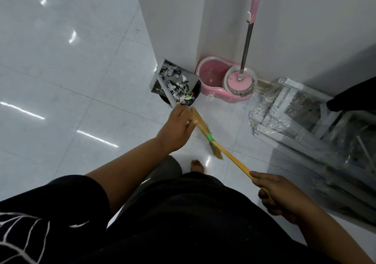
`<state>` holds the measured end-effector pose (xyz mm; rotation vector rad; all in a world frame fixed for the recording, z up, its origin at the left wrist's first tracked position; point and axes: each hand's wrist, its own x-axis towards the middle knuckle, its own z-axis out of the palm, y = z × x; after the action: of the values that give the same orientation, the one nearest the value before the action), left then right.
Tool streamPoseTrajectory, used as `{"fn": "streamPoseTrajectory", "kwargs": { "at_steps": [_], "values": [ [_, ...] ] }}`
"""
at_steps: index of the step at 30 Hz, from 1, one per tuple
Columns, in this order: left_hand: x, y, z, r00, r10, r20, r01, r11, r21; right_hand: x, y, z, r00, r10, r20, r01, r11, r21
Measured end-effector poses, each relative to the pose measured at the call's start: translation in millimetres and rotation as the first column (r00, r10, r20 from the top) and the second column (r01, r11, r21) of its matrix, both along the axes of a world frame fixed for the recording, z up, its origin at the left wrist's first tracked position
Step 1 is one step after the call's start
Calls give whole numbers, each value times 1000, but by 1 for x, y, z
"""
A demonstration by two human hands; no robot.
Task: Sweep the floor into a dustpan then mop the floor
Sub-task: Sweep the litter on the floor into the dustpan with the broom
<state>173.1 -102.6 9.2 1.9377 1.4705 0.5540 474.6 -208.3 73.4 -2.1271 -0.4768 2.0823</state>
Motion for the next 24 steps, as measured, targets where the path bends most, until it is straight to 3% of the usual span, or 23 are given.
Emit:
{"fn": "streamPoseTrajectory", "kwargs": {
  "at_steps": [7, 12, 14, 18, 20, 21, 24],
  "values": [
    [3, 18, 10, 992, 125, 34, -121, 988, -97, -1, 22, 10, 995, 63, -82, -57, 996, 70],
    [0, 27, 16, 978, 200, 63, -191, 974, -119, -17, 45, 20, 966, 154, -208, -82, 944, 319],
    [-2, 28, 18, 971, 232, 57, -223, 966, -133, -25, 52, 23, 952, 291, -97, -211, 851, 482],
    [-5, 31, 18, 948, 319, -19, -316, 930, -188, -37, 66, 19, 841, 406, 358, -540, 583, 607],
    [-5, 29, 17, 883, 470, -20, -452, 836, -313, -42, 72, 17, 688, 417, 594, -726, 395, 563],
    [-5, 28, 17, 821, 571, -5, -520, 744, -420, -44, 73, 17, 648, 402, 648, -762, 344, 548],
    [-6, 26, 17, 636, 771, 45, -534, 481, -695, -50, 74, 22, 703, 336, 627, -711, 346, 612]
  ]
}}
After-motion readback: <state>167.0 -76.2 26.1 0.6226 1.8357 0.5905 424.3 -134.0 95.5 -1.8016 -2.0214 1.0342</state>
